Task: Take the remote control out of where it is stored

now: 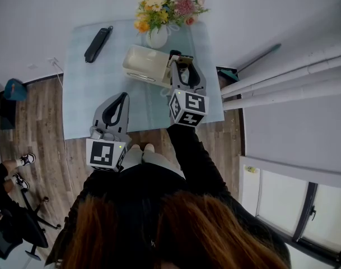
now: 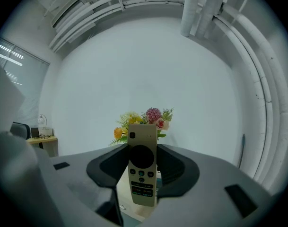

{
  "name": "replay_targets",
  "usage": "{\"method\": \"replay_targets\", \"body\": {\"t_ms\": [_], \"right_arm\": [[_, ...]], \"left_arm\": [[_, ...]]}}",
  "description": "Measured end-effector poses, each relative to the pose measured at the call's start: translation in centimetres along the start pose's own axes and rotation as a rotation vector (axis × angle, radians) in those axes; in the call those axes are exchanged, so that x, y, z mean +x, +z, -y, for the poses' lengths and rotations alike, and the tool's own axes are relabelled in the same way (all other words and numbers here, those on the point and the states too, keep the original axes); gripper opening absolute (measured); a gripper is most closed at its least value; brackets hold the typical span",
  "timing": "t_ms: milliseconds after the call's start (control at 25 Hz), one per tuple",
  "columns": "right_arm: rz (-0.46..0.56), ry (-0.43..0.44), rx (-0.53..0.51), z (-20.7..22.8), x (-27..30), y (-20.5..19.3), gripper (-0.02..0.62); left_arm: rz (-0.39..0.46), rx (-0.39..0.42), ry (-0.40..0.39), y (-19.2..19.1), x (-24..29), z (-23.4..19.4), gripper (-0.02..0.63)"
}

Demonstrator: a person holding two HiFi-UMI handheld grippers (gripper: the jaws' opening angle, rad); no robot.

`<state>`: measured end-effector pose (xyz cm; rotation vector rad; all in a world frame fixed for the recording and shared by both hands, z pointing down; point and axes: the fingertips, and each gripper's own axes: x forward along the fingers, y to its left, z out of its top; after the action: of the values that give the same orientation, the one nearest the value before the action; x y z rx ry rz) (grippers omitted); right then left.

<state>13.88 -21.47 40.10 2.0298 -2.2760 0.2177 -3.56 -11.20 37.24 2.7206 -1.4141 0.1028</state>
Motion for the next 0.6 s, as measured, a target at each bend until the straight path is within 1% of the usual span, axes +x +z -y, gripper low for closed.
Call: {"method": "replay_targets", "body": {"t_ms": [160,400,600], "right_arm": [[0.016,0.026,-0.02,-0.7,-1.2,0.8,0.196],[0.04,0.058,-0.021,-1.6,-2.9,1.9,0.196],[0.042,0.08,0.001,-2.0,-4.4,2.4,0.196]], "left_arm": [[0.0,0.002,0.003,0.1,-0.1,0.0,0.005],[0.006,0.0,-0.001,0.1,-0.2,0.1,0.005],[0.009,0.003,-0.002,0.2,-0.2,0.1,0.005]]}}
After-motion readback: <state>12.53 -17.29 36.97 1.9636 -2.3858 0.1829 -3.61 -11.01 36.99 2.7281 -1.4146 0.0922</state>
